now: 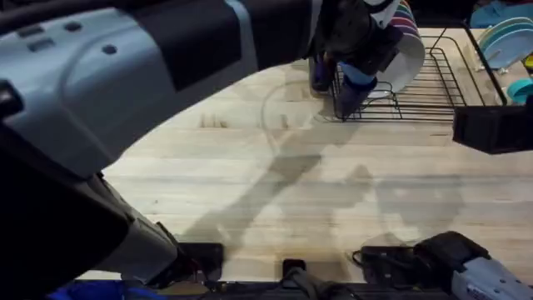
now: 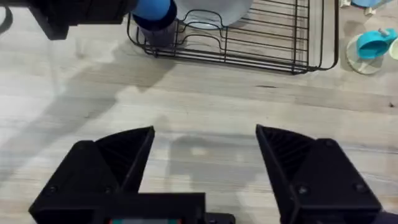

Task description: Pick up the cup on the table and put them onto the rack.

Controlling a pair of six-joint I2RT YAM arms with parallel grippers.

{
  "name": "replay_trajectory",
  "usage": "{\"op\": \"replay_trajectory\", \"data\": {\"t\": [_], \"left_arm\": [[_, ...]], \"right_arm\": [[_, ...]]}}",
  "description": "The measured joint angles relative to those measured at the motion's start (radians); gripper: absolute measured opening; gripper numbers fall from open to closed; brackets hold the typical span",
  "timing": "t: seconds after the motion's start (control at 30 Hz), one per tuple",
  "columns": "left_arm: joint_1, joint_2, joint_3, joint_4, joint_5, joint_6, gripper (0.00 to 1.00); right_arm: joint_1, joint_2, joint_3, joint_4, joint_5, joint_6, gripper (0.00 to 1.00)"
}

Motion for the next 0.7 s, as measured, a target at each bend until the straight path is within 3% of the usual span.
{"op": "replay_trajectory", "data": {"t": [0.7], "left_arm": [[0.000, 0.029, 0.000, -0.005, 0.003, 0.000, 0.041]], "right_arm": [[0.000, 0.000, 0.000, 0.000, 0.000, 0.002, 0.994]]}}
